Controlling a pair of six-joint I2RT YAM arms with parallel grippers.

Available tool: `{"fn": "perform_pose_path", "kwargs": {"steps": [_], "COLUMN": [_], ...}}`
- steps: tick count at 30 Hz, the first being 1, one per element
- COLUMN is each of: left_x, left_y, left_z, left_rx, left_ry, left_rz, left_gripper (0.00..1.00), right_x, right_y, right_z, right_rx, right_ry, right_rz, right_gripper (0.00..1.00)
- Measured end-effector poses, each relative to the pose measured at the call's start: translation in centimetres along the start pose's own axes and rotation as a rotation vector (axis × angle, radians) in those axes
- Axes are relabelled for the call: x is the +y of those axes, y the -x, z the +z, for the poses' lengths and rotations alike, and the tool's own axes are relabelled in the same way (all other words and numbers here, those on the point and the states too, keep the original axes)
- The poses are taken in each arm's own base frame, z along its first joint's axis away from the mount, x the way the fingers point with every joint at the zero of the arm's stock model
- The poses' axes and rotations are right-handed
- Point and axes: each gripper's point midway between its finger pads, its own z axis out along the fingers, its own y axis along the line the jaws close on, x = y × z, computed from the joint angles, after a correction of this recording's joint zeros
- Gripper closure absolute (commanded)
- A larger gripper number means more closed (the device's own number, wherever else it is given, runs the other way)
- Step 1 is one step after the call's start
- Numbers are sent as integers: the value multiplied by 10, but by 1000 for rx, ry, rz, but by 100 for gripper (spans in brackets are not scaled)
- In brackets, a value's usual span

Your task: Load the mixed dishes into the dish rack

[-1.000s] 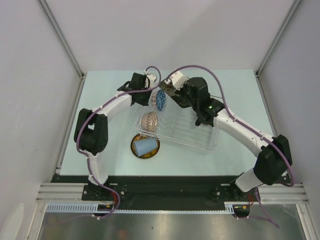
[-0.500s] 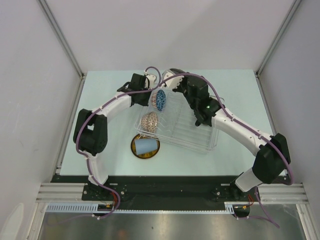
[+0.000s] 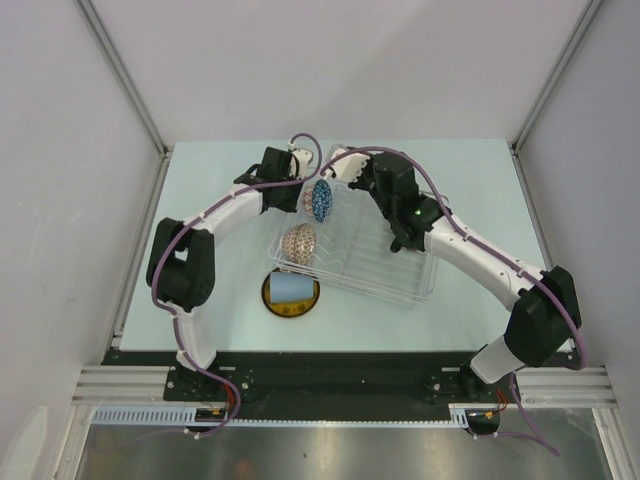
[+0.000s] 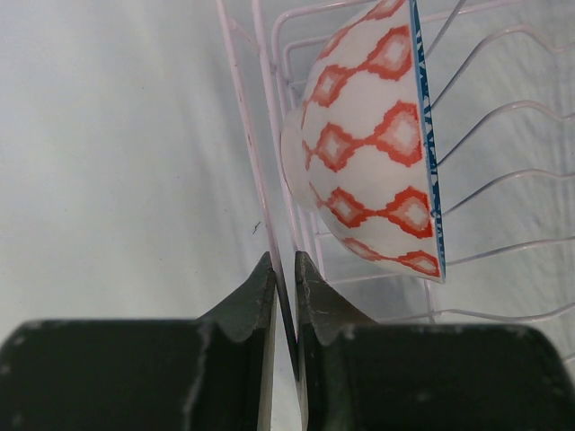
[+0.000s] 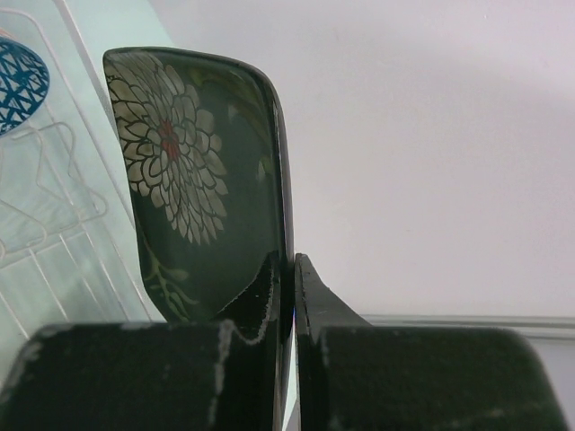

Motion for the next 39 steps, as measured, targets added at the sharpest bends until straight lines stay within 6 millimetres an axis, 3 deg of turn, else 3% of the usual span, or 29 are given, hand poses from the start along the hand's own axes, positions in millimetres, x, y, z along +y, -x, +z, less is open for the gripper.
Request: {"fn": "perform_pose_path", "kwargs": {"steps": [6,12,18,39], "left_x": [0,0,0,-1], "left_y": [0,0,0,0], "left_z": [0,0,0,0], "left_rx": [0,-2,-1,-5], "left_ry": [0,0,1,0], "left_rz": [0,0,-8,-23], "left_gripper": [87,88,88,88], "right_x": [-1,12,26,37], "right_y": [-11,-20,-24,-31], "right_z": [6,16,20,26], "right_rx": [25,41,45,51], "right_ry": [-2,37,76,96], "right_rz": [-3,-11,-8,9], "right_gripper": [100,100,100,100]}}
